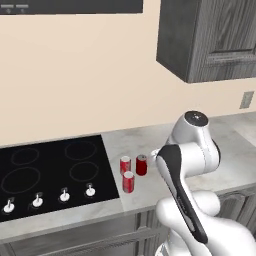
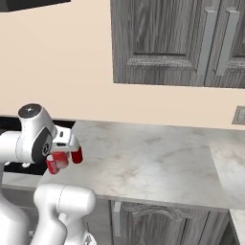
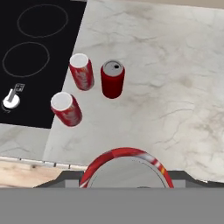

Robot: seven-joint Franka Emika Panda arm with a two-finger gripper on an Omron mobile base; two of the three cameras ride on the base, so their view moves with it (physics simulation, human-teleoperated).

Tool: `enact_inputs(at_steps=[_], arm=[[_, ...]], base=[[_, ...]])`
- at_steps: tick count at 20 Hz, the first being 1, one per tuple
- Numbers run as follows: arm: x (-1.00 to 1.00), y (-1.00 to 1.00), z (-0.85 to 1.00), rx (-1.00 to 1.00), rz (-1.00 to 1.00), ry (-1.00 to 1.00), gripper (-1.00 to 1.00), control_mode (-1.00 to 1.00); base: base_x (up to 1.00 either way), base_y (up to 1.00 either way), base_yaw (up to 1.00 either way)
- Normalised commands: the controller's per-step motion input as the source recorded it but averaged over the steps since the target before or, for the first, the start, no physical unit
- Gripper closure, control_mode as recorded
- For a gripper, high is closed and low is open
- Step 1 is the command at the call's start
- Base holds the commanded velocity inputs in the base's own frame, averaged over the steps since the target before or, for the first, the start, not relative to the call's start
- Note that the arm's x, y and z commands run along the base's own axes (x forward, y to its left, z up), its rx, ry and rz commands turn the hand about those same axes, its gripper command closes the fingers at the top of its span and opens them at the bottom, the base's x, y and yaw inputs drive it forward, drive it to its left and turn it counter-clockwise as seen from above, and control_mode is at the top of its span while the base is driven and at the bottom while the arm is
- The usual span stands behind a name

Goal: Four empty soda cans are scattered around the kitchen. Gather all the cans and cluster them next to the stove for recycling.

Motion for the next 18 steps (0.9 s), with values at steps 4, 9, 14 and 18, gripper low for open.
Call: enact_inputs(at_steps=[4, 9, 14, 18], arm=[[0.22, 0.05, -0.29, 0.00, 0.00, 0.00, 1.00, -1.00], [0.24, 0.05, -0.29, 0.00, 0.02, -0.02, 1.00, -1.00], [0.40, 0.13, -0.35, 0.00, 0.02, 0.00, 1.00, -1.00], [0.35, 0.05, -0.35, 0.00, 0.03, 0.00, 1.00, -1.00]], base=[[0.00, 0.00, 0.00], [0.00, 0.00, 0.00], [0.00, 0.00, 0.00], [0.00, 0.00, 0.00]])
